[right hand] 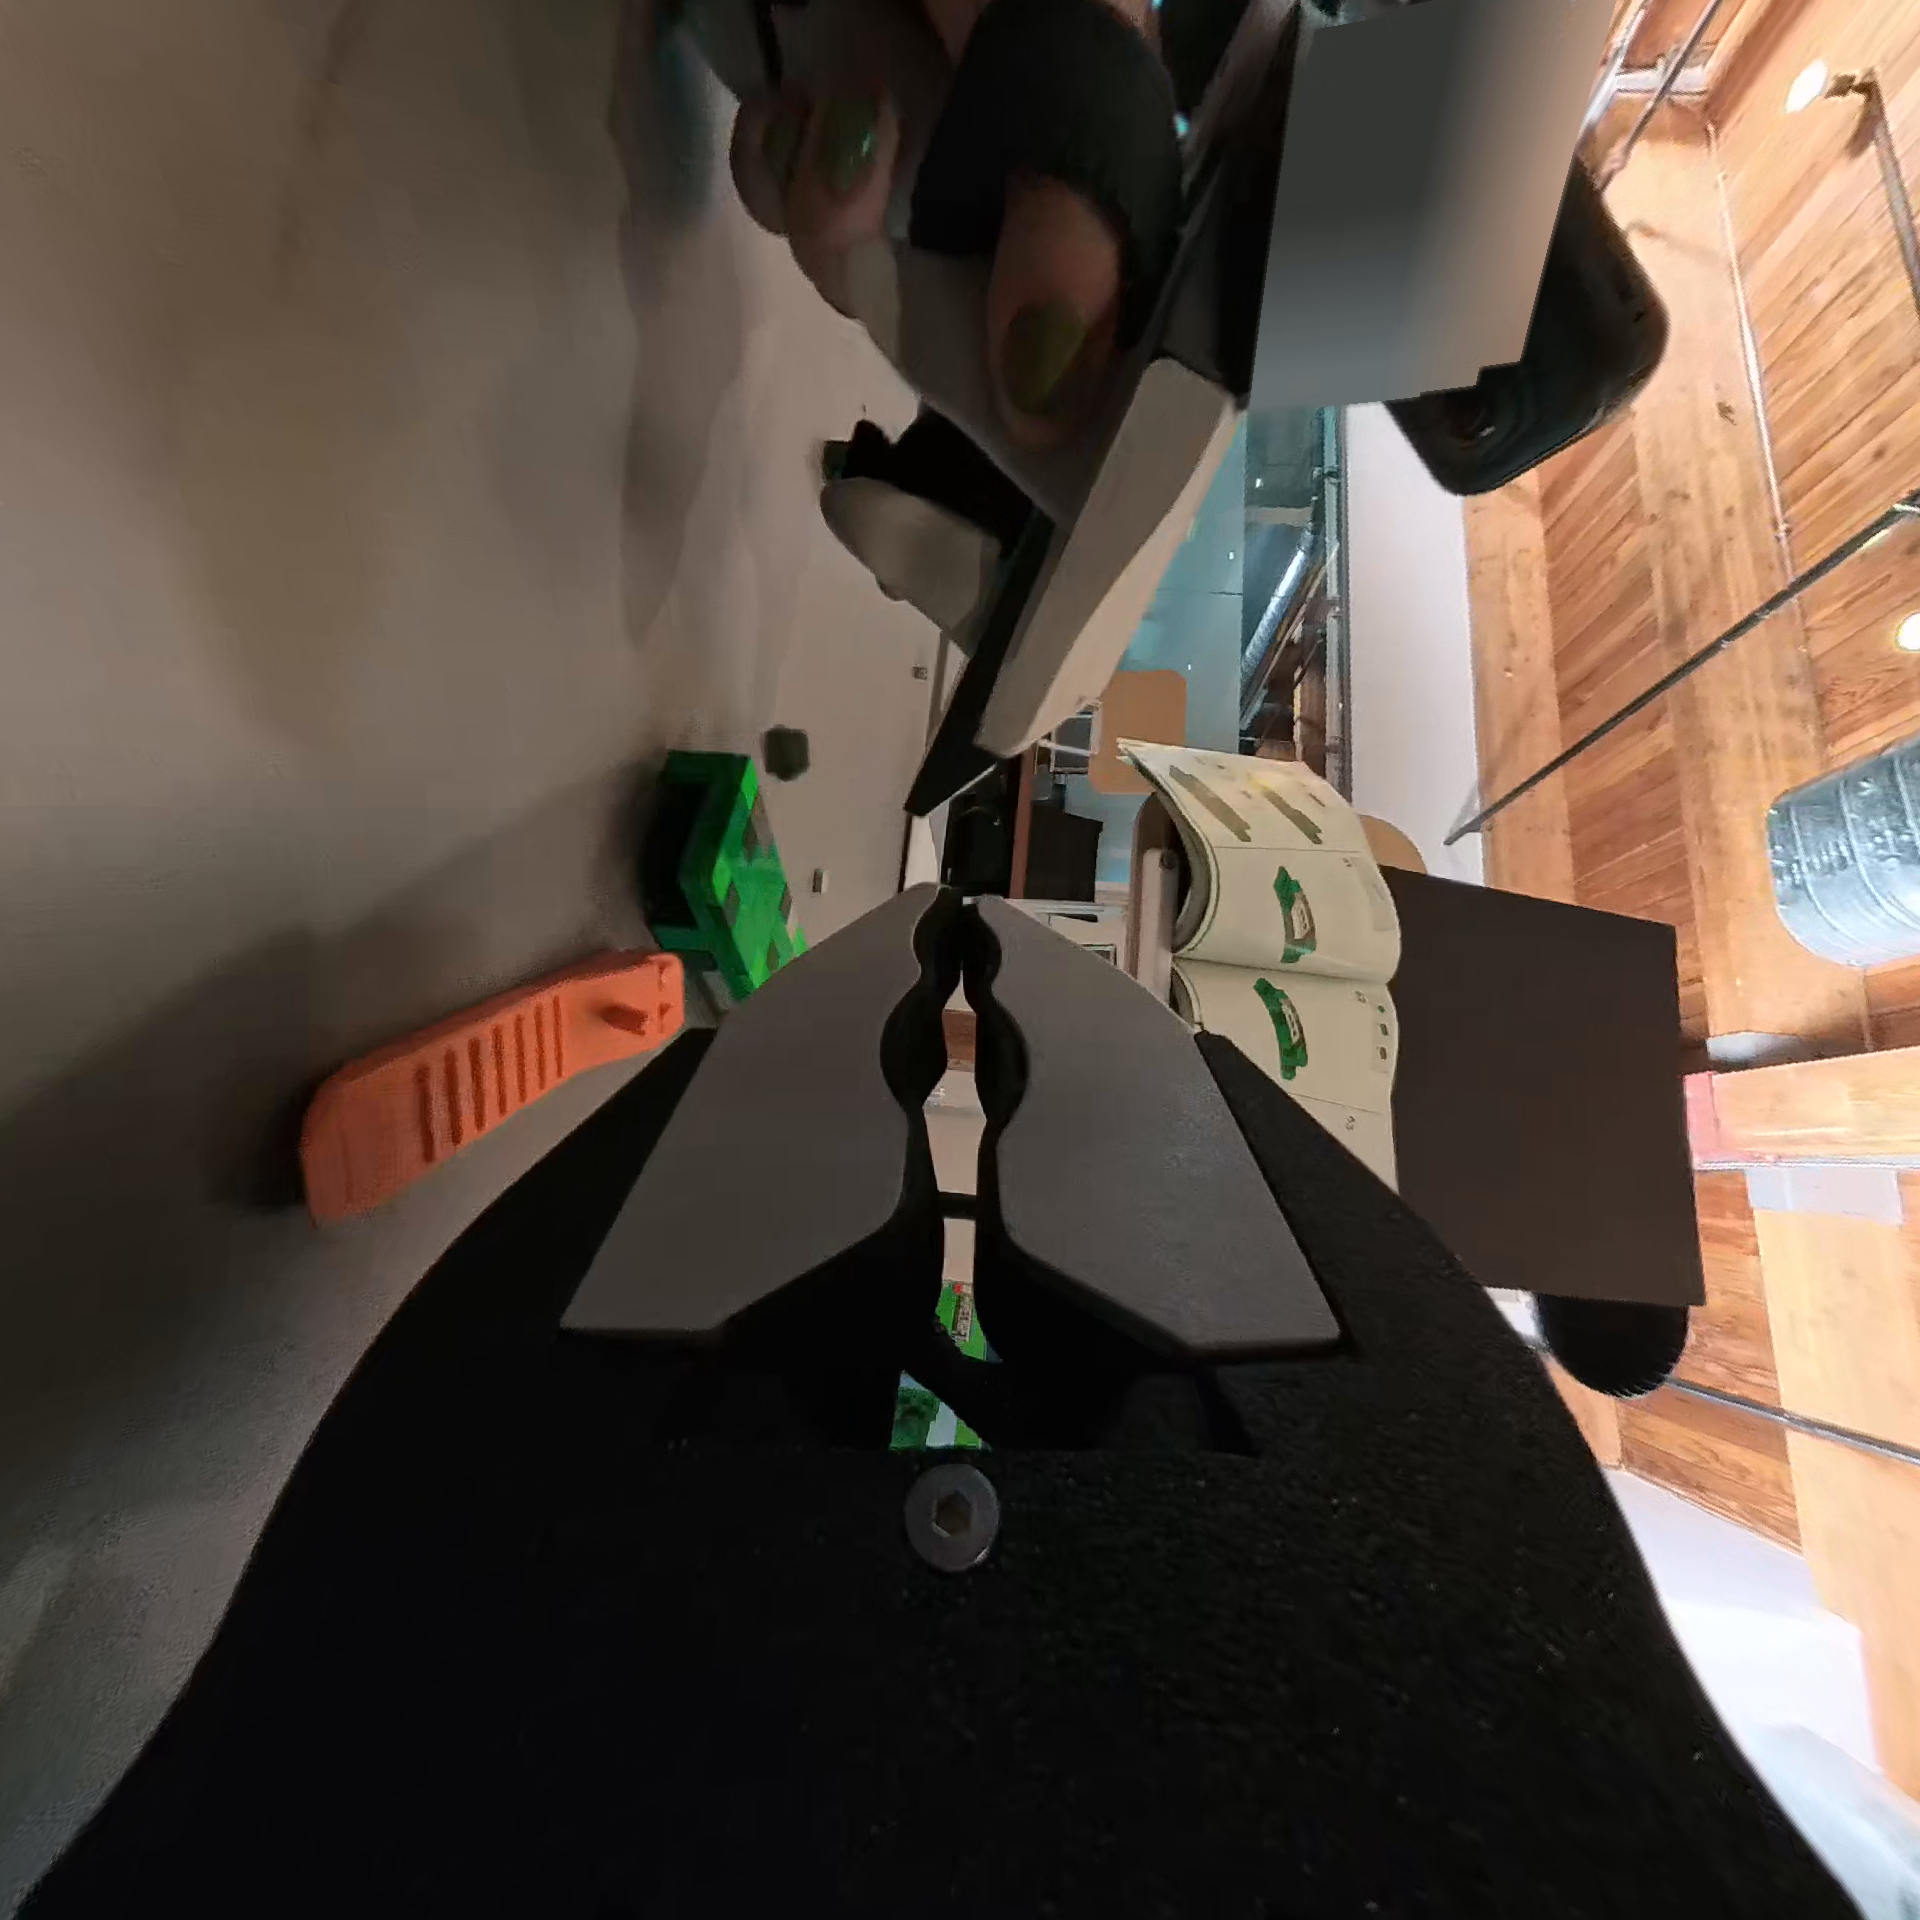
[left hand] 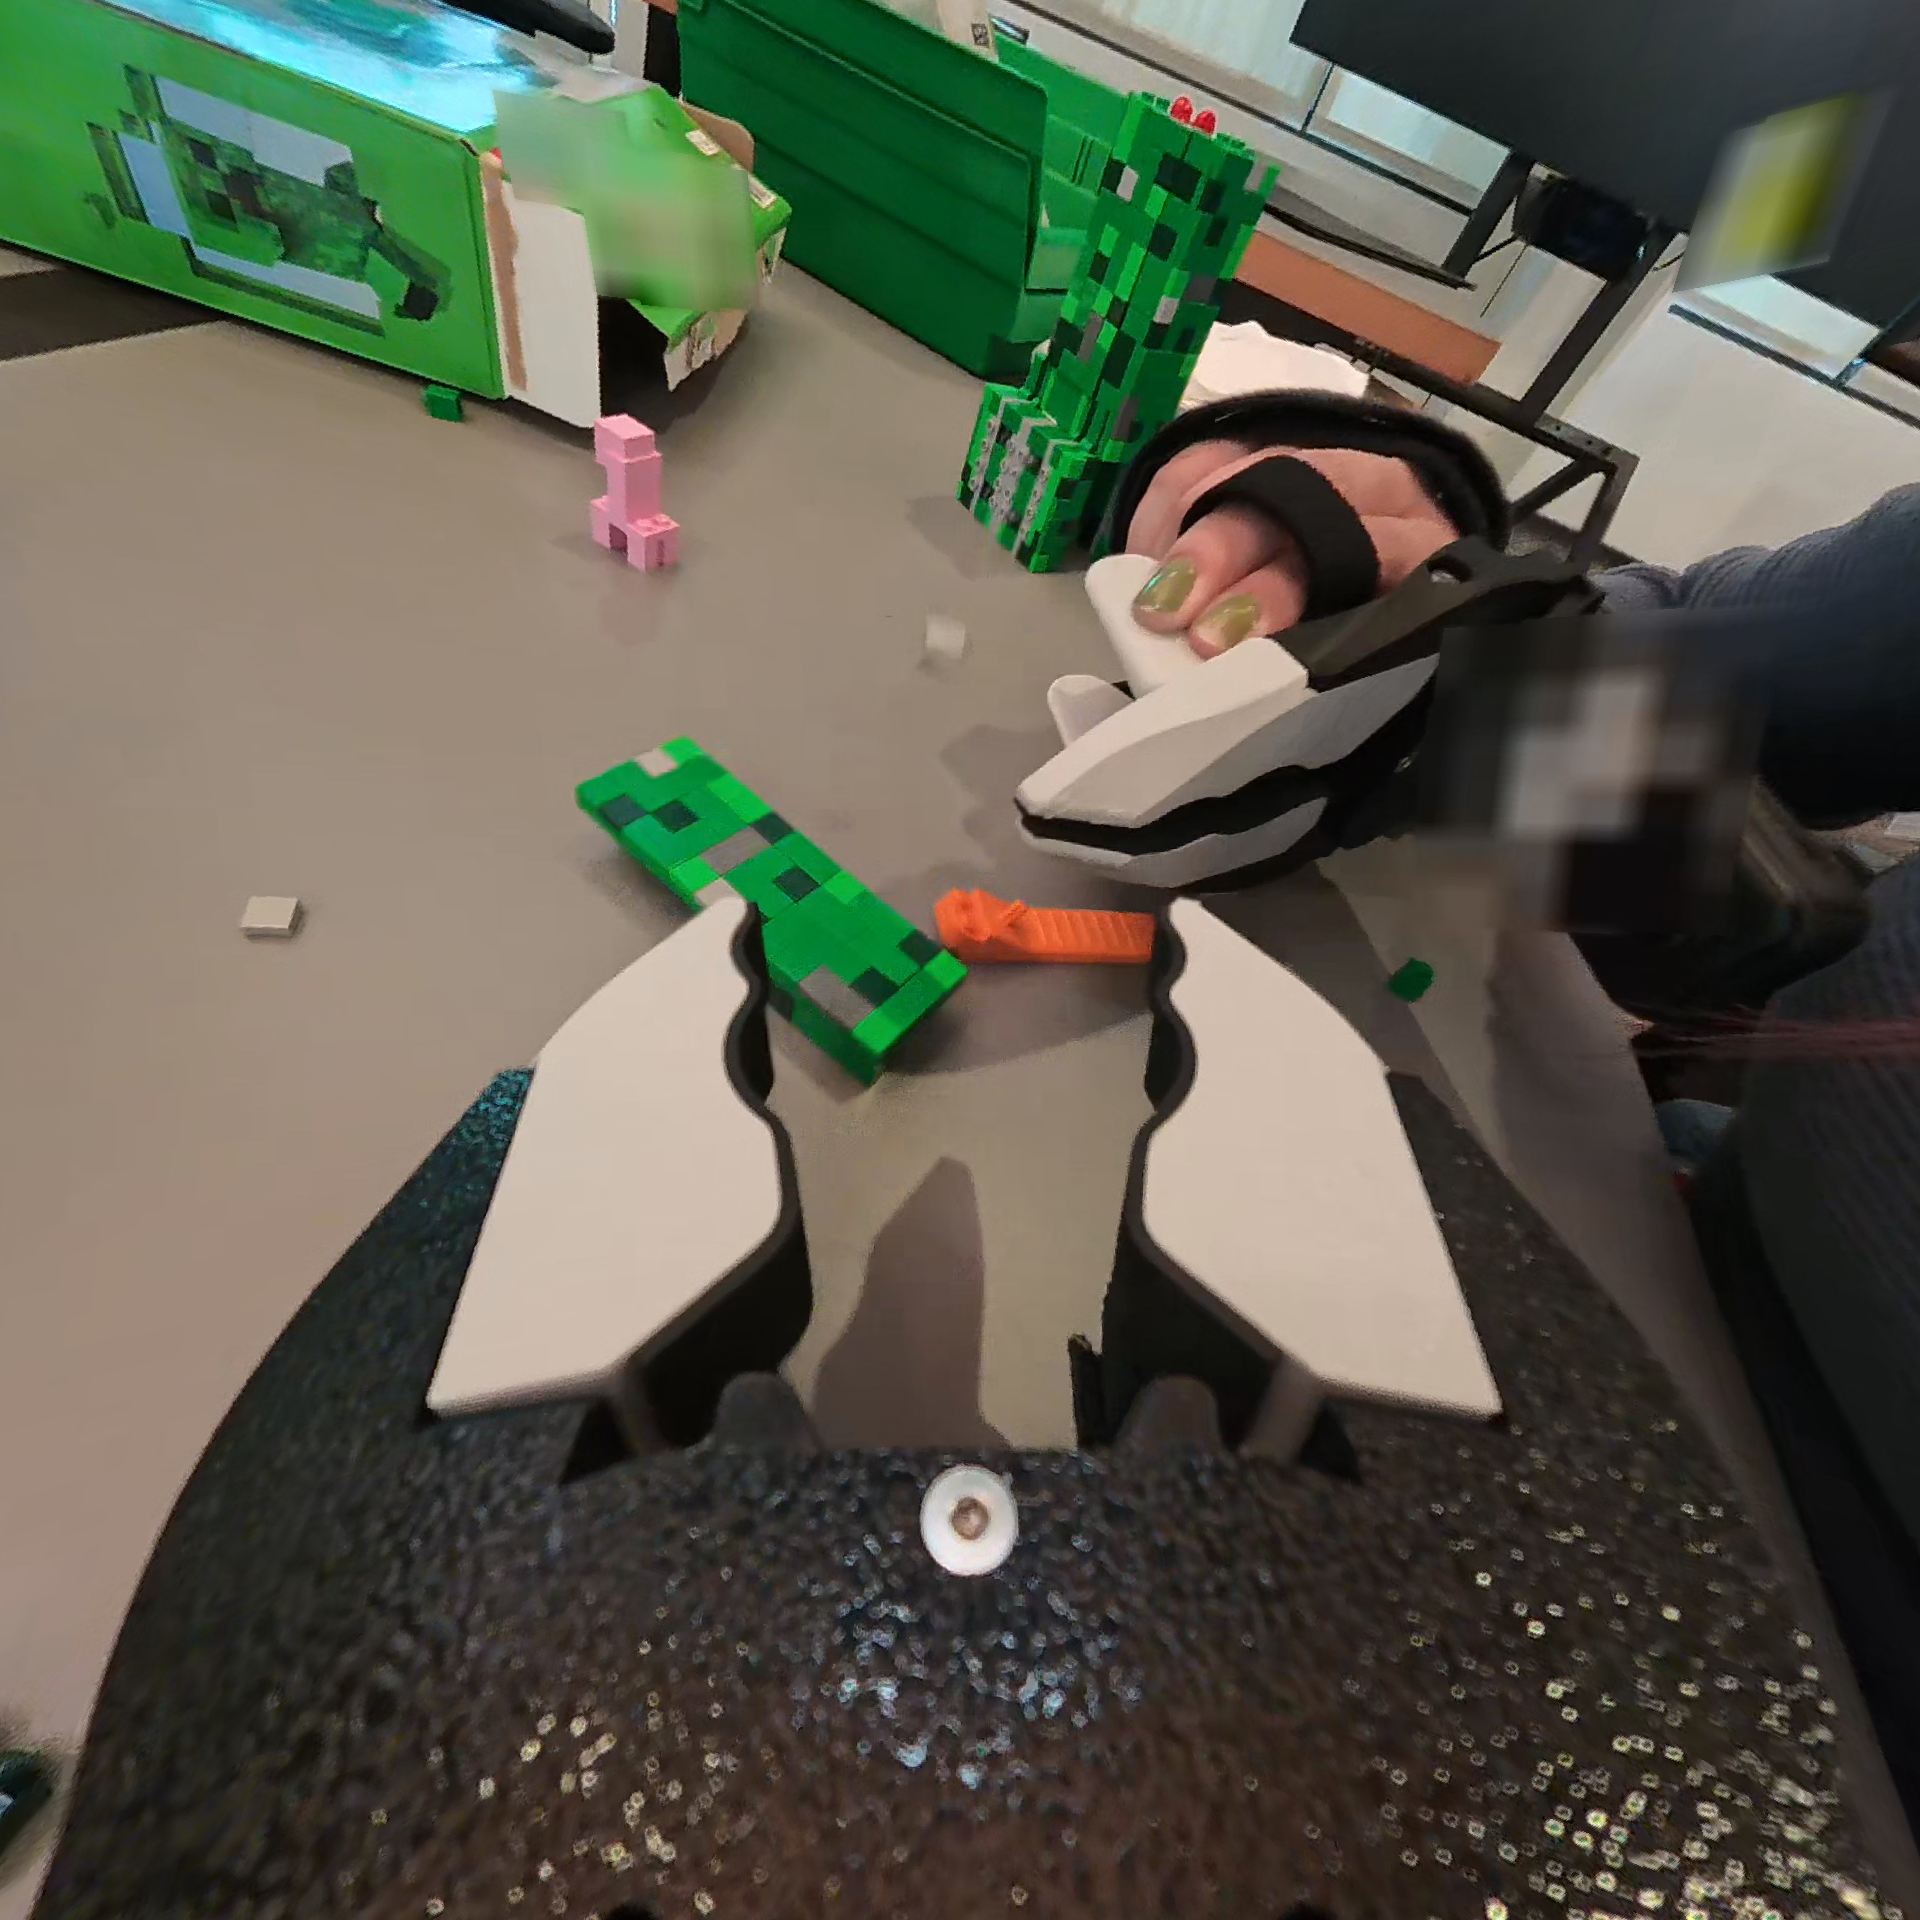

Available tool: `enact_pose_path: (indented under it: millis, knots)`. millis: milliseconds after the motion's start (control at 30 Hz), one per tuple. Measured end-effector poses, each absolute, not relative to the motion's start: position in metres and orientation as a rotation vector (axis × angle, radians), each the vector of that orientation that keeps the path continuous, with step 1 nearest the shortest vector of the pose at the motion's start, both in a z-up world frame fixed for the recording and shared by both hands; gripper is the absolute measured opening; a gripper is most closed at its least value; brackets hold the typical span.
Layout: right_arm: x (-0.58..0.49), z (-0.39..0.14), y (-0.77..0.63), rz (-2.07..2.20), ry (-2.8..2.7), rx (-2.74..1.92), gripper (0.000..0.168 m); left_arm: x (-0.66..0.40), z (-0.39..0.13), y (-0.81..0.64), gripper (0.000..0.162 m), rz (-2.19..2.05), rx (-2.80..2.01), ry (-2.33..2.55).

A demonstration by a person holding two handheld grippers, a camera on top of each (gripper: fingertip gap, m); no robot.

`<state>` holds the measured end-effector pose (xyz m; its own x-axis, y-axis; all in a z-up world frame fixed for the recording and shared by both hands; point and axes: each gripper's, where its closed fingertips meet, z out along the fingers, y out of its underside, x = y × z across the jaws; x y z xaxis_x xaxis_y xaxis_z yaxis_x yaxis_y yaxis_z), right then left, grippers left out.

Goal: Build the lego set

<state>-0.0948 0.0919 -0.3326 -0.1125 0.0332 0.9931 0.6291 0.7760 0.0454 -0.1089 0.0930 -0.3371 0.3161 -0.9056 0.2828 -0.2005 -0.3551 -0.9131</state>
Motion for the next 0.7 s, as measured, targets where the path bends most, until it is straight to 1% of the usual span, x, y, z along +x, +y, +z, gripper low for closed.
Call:
enact_pose_path:
  millis: [33,300,467,567,700]
  knots:
    - [-0.094,-0.335,0.093,-0.548,-1.632,-0.540,0.000,-0.109,-0.337,0.094,0.070,-1.091,-1.766,0.988]
    - [-0.089,-0.336,0.102,-0.468,-1.577,-0.621,0.000,-0.118,-0.331,0.103,0.069,-1.081,-1.749,0.893]
    - [-0.068,-0.315,0.131,-0.280,-1.353,-0.887,0.000,-0.116,-0.332,0.102,0.069,-1.020,-1.751,0.910]
    - [-0.052,-0.302,0.146,-0.157,-1.194,-1.022,0.000,-0.111,-0.334,0.097,0.068,-0.943,-1.745,0.963]
    - [-0.035,-0.293,0.159,-0.127,-1.064,-1.072,0.003,-0.106,-0.341,0.095,0.066,-0.740,-1.753,1.043]
